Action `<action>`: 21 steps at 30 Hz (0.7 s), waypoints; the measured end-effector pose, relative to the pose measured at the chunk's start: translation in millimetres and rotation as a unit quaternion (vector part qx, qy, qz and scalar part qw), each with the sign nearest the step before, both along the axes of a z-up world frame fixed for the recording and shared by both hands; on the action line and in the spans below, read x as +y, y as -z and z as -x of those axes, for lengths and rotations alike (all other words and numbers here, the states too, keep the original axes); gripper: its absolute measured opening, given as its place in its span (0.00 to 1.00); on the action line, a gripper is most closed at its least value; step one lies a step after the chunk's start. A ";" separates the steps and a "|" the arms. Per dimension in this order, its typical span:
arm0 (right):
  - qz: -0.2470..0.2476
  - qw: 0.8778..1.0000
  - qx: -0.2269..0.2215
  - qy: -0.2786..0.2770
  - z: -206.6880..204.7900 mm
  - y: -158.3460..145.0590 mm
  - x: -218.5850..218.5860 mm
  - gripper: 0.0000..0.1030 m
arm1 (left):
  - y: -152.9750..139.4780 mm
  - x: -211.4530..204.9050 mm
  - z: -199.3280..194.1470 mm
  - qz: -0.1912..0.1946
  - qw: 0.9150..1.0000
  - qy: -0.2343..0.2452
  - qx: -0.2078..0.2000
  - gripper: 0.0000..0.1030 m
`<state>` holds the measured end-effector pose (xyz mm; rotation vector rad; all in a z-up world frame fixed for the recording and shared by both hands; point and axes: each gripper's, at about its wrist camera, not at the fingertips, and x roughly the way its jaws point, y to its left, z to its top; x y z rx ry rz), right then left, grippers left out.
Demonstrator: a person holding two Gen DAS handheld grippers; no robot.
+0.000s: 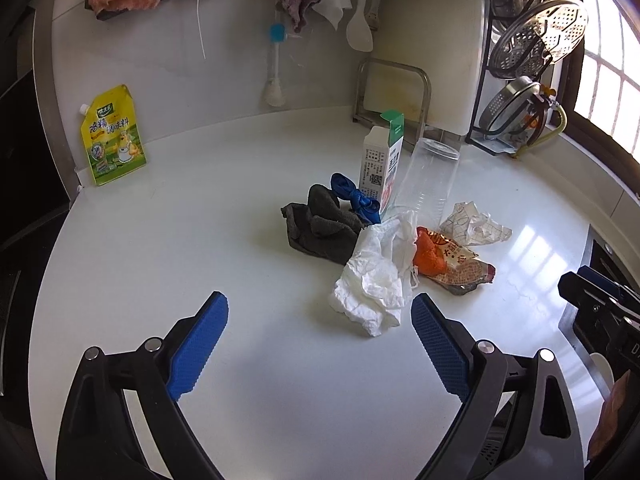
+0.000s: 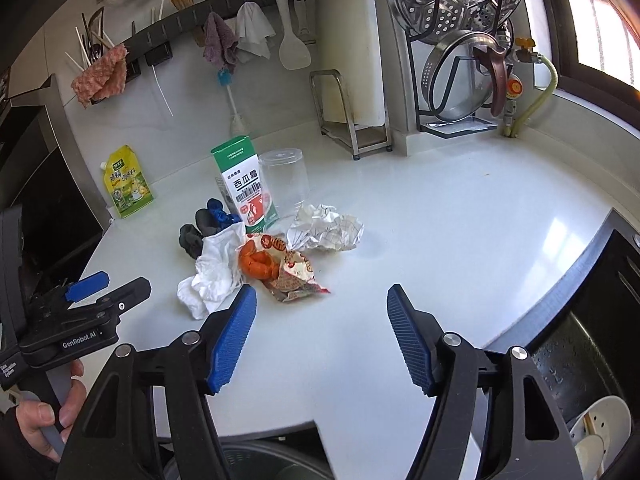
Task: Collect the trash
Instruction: 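Move both tools back toward the remaining trash on the counter, then grasp the crumpled white patterned paper with the right tool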
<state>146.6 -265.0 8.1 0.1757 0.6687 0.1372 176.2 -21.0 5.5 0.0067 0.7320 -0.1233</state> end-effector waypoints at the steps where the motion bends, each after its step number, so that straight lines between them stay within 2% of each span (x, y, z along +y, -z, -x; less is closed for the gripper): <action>1: 0.002 1.000 0.000 -0.001 -8.0 -0.4 -0.2 0.64 | 1.9 -0.8 -4.2 0.000 1.000 -0.001 0.002 0.88; 11: 0.009 1.000 0.014 -0.025 -84.3 9.5 12.3 0.66 | 19.3 -7.7 -29.5 -0.002 1.000 -0.007 0.018 0.88; 21: 0.018 0.999 0.035 -0.031 -124.5 25.1 21.9 0.67 | 28.7 -8.2 -42.2 0.004 0.999 -0.009 0.033 0.88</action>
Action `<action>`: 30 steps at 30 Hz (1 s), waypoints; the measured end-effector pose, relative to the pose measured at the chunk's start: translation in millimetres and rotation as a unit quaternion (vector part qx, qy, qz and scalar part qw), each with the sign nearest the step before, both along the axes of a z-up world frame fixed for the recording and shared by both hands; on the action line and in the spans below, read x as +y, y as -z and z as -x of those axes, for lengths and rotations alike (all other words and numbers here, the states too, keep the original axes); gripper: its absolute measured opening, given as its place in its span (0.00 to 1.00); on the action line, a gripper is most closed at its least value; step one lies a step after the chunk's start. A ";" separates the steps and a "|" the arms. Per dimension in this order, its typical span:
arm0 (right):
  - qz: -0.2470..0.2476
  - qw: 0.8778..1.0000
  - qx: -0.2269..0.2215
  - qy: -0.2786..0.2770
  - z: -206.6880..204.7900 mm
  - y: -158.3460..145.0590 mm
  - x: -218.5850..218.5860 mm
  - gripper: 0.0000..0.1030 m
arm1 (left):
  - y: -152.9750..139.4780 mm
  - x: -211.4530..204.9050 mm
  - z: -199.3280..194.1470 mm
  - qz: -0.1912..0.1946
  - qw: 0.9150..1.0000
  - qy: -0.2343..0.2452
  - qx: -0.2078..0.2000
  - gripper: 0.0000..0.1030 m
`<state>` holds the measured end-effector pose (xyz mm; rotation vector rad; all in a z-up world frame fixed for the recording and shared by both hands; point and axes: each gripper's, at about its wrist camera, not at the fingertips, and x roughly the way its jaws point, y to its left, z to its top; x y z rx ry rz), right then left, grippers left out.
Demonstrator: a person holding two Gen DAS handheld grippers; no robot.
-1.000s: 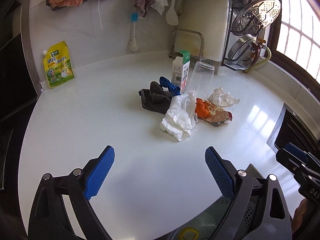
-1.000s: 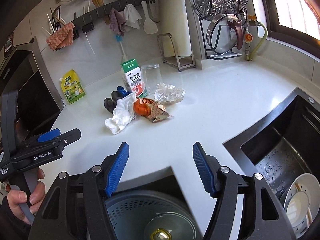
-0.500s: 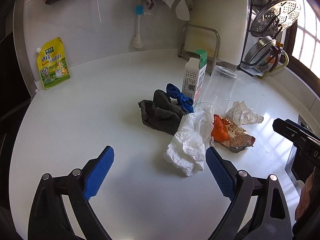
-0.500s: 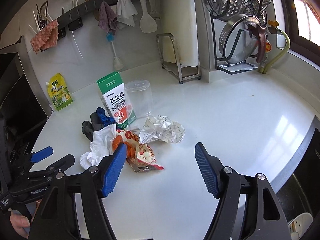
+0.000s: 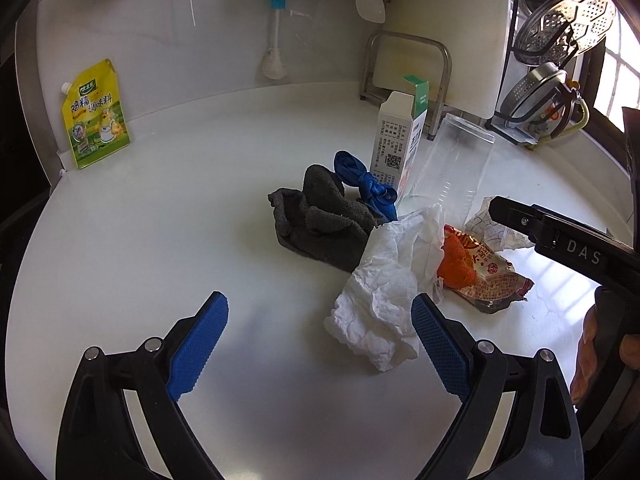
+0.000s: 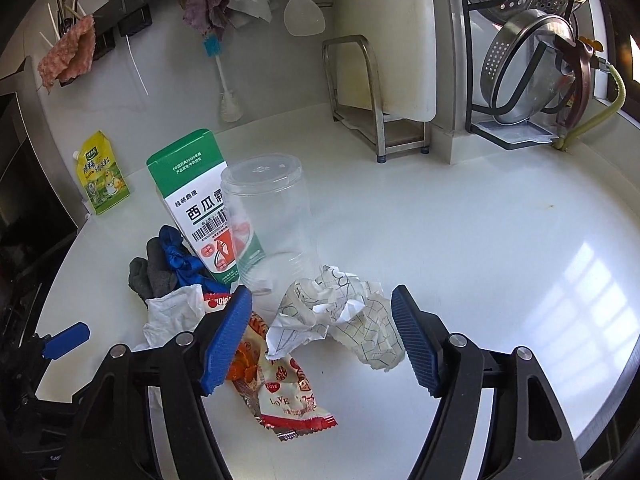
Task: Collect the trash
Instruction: 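Grasp the crumpled white patterned paper with the right tool, then grasp the white tissue with the left tool while the right tool holds the paper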
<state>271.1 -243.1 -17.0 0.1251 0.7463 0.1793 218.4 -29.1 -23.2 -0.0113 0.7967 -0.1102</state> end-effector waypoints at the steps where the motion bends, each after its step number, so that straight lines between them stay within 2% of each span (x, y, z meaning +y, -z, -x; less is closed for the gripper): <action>1: -0.001 1.000 0.005 -0.002 -3.0 2.1 0.2 0.67 | 0.6 -0.5 -0.7 0.001 1.000 0.000 0.001 0.88; 5: 0.016 1.000 0.019 -0.007 -7.0 10.5 3.0 0.63 | 4.7 -3.5 -3.0 0.010 1.000 0.002 0.010 0.88; 7: 0.013 1.000 0.023 -0.014 -7.1 11.5 3.7 0.48 | 6.7 -6.3 -3.8 0.009 1.000 0.002 0.011 0.88; 9: 0.001 1.000 0.018 -0.015 -5.8 9.8 1.8 0.44 | 8.0 -9.5 -3.3 0.009 1.000 0.003 0.012 0.88; 13: -0.014 1.000 0.009 -0.016 -1.4 6.5 -4.6 0.22 | 9.0 -14.2 -1.9 0.004 1.000 0.002 0.013 0.88; 20: -0.031 0.999 -0.012 0.001 10.9 -0.8 -23.1 0.18 | 8.2 -22.6 -0.2 -0.004 1.000 0.000 0.015 0.88; 30: -0.082 0.996 -0.030 0.021 15.5 -8.1 -50.5 0.17 | 3.8 -44.8 -11.6 -0.045 0.999 -0.005 0.007 0.88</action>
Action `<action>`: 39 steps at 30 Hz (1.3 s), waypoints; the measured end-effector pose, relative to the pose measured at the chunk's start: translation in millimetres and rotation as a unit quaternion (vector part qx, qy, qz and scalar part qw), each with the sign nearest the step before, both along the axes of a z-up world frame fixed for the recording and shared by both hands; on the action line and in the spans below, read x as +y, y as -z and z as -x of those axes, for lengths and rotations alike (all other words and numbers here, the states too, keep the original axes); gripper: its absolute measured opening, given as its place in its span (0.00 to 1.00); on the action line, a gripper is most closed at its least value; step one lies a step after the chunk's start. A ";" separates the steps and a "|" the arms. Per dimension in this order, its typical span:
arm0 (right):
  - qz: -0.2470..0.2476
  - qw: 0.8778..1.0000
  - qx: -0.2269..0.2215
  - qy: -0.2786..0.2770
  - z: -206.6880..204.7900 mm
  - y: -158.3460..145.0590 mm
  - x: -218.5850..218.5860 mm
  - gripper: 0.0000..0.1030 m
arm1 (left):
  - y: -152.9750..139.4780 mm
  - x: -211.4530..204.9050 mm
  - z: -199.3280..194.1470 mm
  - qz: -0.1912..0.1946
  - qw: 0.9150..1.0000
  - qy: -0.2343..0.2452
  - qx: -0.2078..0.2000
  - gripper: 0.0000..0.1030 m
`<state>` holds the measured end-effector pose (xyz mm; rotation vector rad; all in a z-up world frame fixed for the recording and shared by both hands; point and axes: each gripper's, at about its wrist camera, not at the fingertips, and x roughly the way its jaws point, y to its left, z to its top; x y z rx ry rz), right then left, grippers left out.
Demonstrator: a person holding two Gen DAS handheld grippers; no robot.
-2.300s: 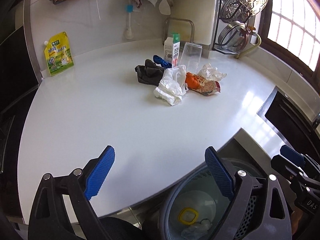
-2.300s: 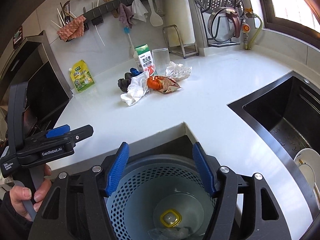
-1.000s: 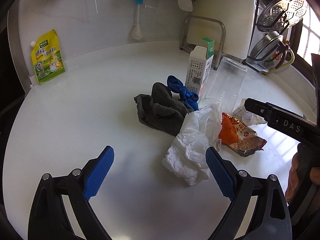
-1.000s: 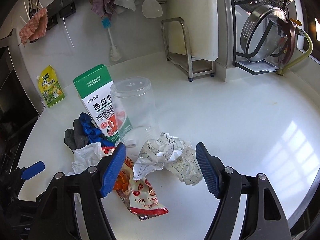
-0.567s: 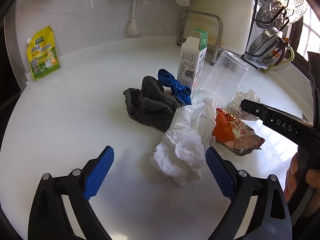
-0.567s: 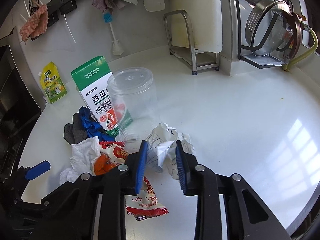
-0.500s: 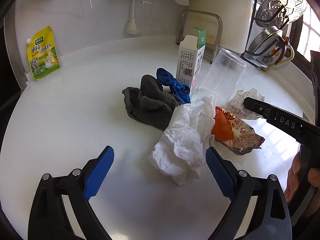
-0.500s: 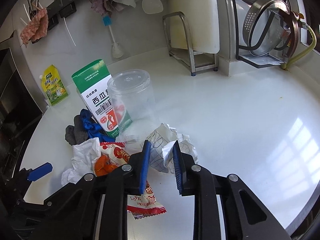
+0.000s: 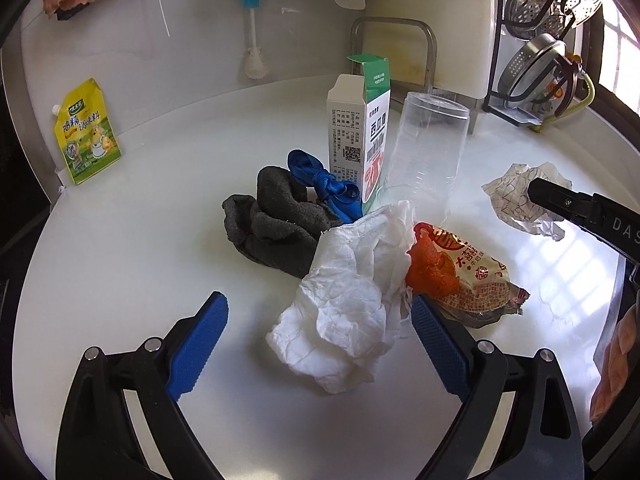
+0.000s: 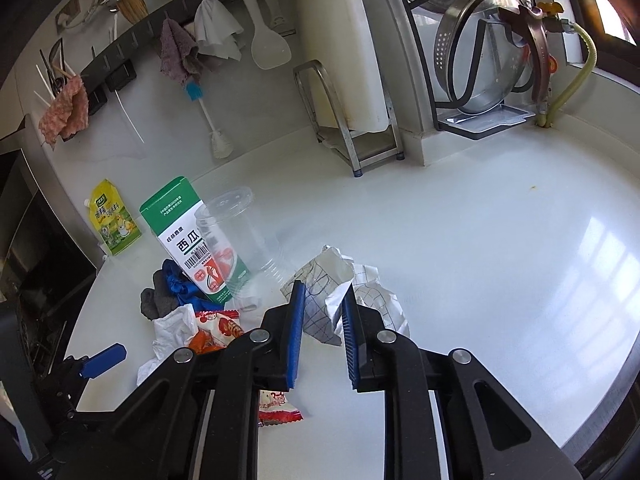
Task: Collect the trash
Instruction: 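Grasp the white tissue with the left tool while the right tool holds the paper, then carry the tissue and crumpled paper over the gray basket bin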
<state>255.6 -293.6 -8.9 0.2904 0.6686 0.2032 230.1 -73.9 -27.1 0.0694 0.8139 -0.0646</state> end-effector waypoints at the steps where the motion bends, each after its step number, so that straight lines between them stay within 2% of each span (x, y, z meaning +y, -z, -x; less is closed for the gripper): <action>1: -0.003 1.000 -0.001 0.000 0.1 -0.1 -0.8 0.17 | 1.2 -1.6 -1.3 -0.002 1.000 0.000 0.002 0.88; 4: -0.008 1.000 -0.002 -0.003 0.5 -0.2 -0.9 0.17 | 5.9 -7.1 -4.7 -0.012 1.000 0.000 0.011 0.86; 9: -0.017 1.000 0.003 -0.005 -0.1 2.1 -3.1 0.17 | 10.8 -13.6 -6.4 -0.033 0.999 -0.001 0.018 0.66; 13: -0.026 1.000 0.002 -0.004 0.3 2.2 -6.0 0.17 | 12.6 -14.5 -5.7 -0.027 0.999 0.006 0.028 0.35; 17: -0.028 1.000 0.003 -0.002 -0.6 2.7 -8.9 0.17 | 6.9 -15.5 -1.8 -0.024 0.999 0.009 0.023 0.13; 20: -0.032 0.999 0.002 0.002 -0.3 2.3 -12.0 0.17 | -1.2 -12.4 4.0 -0.022 1.000 0.007 0.015 0.11; 32: -0.034 0.999 -0.012 0.024 15.2 -4.6 -24.0 0.17 | -41.8 25.2 54.2 0.003 1.000 -0.016 -0.007 0.10; 39: -0.012 0.999 -0.015 0.030 80.6 -4.4 -22.5 0.17 | -51.7 40.8 109.5 0.023 1.000 -0.003 -0.012 0.10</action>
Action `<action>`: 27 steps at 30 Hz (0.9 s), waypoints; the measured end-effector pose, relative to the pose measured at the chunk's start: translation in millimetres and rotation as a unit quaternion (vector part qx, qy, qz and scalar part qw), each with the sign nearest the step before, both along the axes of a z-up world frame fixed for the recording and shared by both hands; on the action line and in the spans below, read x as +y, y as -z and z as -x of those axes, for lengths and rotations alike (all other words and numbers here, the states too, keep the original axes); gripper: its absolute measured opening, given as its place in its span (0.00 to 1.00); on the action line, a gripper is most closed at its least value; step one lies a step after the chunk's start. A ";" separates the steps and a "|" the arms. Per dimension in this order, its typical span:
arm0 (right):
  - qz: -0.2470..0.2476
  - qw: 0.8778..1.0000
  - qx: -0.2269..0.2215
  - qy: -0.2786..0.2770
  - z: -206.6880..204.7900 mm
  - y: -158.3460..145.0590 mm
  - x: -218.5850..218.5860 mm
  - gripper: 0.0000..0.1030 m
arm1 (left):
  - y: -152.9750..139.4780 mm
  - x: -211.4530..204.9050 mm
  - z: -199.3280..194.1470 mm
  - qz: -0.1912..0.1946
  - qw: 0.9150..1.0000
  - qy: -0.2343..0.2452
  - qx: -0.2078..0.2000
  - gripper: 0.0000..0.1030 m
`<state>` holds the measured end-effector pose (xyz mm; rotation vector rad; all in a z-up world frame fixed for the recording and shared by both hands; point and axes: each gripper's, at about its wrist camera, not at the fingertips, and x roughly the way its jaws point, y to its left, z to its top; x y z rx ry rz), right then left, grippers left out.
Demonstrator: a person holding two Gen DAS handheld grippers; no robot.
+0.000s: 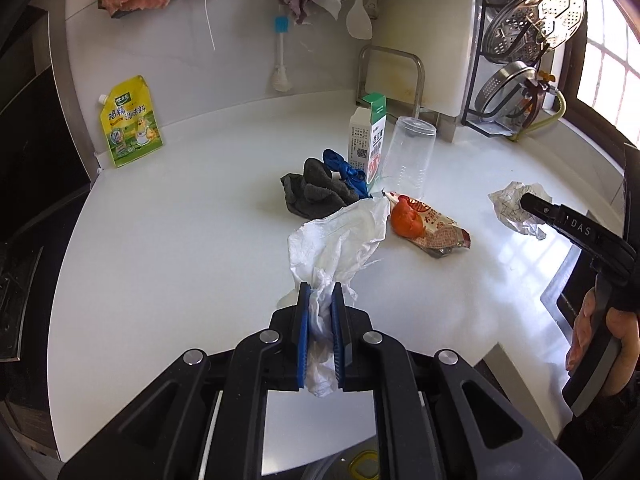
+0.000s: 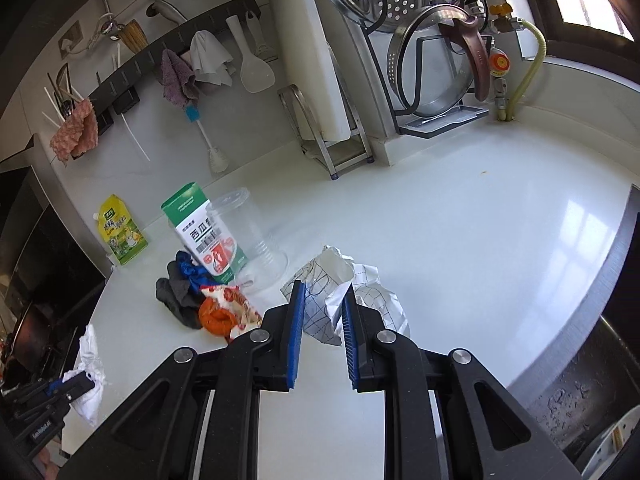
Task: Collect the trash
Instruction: 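Carry the tissue and crumpled paper over the gray basket bin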
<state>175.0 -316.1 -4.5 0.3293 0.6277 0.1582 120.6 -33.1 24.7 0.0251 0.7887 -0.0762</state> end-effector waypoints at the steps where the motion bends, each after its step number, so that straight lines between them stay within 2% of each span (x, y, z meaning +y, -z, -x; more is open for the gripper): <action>1: 0.002 1.000 0.004 0.000 12.8 1.9 1.0 0.17 | -1.5 2.7 7.1 0.001 1.000 0.001 -0.003 0.10; 7: 0.010 1.000 0.012 0.003 97.3 6.5 12.9 0.17 | -2.8 14.3 41.0 0.017 1.000 0.010 -0.007 0.10; 14: 0.008 1.000 0.008 0.009 182.4 8.8 29.3 0.17 | -3.2 15.7 74.2 0.040 0.998 0.046 -0.016 0.10; 19: 0.009 1.000 0.007 0.021 226.1 18.1 42.4 0.17 | -4.9 18.9 95.7 0.041 0.996 0.072 -0.024 0.10; 23: -0.001 0.999 -0.001 0.033 256.1 26.0 53.0 0.17 | -6.3 22.6 122.9 0.019 0.994 0.094 -0.044 0.10; 27: 0.004 0.999 -0.004 0.032 278.3 34.3 70.2 0.17 | 5.5 23.9 146.5 0.011 0.992 0.115 -0.042 0.10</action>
